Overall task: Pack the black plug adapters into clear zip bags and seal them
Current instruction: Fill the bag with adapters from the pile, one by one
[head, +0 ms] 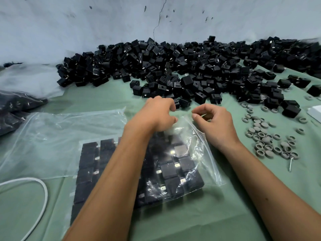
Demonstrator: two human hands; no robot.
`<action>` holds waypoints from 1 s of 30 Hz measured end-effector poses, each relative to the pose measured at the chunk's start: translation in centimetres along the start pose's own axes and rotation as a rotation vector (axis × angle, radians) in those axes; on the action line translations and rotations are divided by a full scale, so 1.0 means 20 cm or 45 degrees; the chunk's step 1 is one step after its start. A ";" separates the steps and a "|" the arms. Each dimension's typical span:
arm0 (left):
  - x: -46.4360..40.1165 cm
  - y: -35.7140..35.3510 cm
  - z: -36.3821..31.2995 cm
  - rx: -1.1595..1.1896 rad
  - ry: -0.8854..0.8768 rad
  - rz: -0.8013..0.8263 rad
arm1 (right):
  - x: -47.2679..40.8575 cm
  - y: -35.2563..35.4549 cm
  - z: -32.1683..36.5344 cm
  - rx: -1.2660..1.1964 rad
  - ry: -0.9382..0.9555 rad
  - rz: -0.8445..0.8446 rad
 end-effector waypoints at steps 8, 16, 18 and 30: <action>0.01 -0.09 -0.07 0.177 -0.029 0.098 | 0.00 -0.18 0.05 0.507 0.194 0.374; 0.04 0.05 -0.10 0.342 0.001 -0.094 | -0.01 -0.11 0.06 0.318 0.181 0.240; 0.02 0.03 -0.07 0.282 0.067 -0.084 | -0.01 -0.14 0.06 0.382 0.215 0.295; 0.06 -0.05 -0.17 0.487 -0.026 0.187 | -0.01 -0.11 0.10 0.363 0.364 0.178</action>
Point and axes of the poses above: each hand's wrist, its own x-axis away from the middle knuckle, its own y-axis out of the back of the hand, z = x × y, the point moved 9 cm from there along -x, towards the middle knuckle, and after that the axes turned 5 degrees about -x, right-handed, at the moved point
